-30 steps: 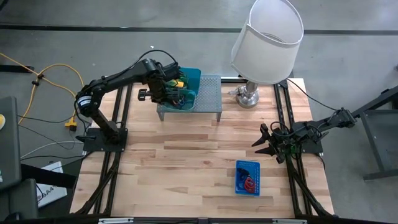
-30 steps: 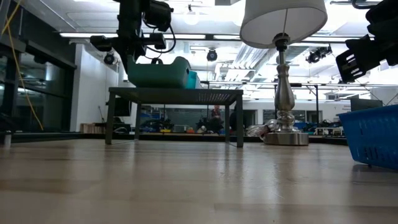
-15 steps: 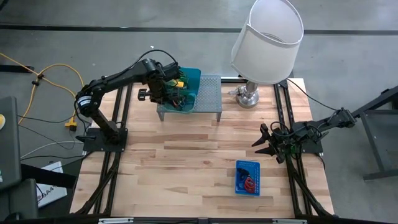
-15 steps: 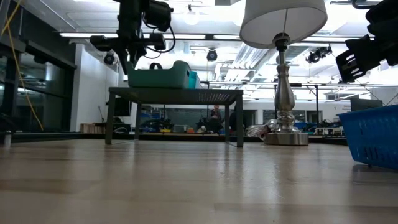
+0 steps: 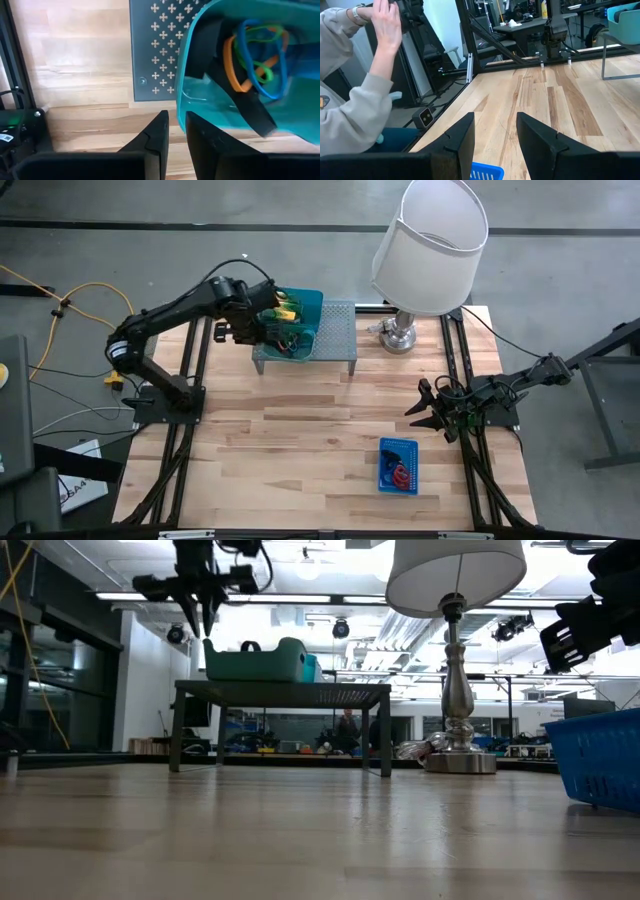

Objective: Pick & Place Office Desk Supplies
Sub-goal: Put the blue bin with spring keychains on the shelf

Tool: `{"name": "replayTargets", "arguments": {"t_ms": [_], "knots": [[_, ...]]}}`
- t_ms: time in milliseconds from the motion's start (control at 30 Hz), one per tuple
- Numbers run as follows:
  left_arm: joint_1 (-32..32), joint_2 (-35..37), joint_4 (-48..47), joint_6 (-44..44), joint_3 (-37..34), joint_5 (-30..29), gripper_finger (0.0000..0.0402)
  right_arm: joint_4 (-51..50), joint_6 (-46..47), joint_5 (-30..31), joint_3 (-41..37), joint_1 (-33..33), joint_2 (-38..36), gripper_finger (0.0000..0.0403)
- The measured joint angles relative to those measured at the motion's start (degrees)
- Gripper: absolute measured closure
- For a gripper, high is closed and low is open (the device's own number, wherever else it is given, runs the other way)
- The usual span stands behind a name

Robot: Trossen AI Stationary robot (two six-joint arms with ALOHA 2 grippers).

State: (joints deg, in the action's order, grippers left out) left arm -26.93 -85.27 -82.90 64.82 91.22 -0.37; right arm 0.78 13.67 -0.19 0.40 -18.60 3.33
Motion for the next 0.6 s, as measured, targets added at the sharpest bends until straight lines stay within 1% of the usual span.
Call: {"name": "replayTargets", "arguments": {"t_ms": [167, 400, 500, 600], "knots": [[1.12, 2.69, 0.35, -0.13, 0.00, -2.76, 0.0341, 0.00, 0.00, 0.00, -0.02, -0.01, 0.00, 0.0269], [2.64, 3.03, 0.32, -1.94, 0.00, -4.10, 0.0340, -0.02, 0.00, 0.00, 0.00, -0.01, 0.00, 0.0269], [4.02, 3.16, 0.34, -5.02, 0.00, -4.78, 0.0340, -0.02, 0.00, 0.00, 0.00, 0.00, 0.00, 0.0269], [6.58, 3.58, 0.44, -10.09, 0.00, -6.95, 0.0340, -0.02, 0.00, 0.00, 0.00, 0.00, 0.00, 0.0269]]}}
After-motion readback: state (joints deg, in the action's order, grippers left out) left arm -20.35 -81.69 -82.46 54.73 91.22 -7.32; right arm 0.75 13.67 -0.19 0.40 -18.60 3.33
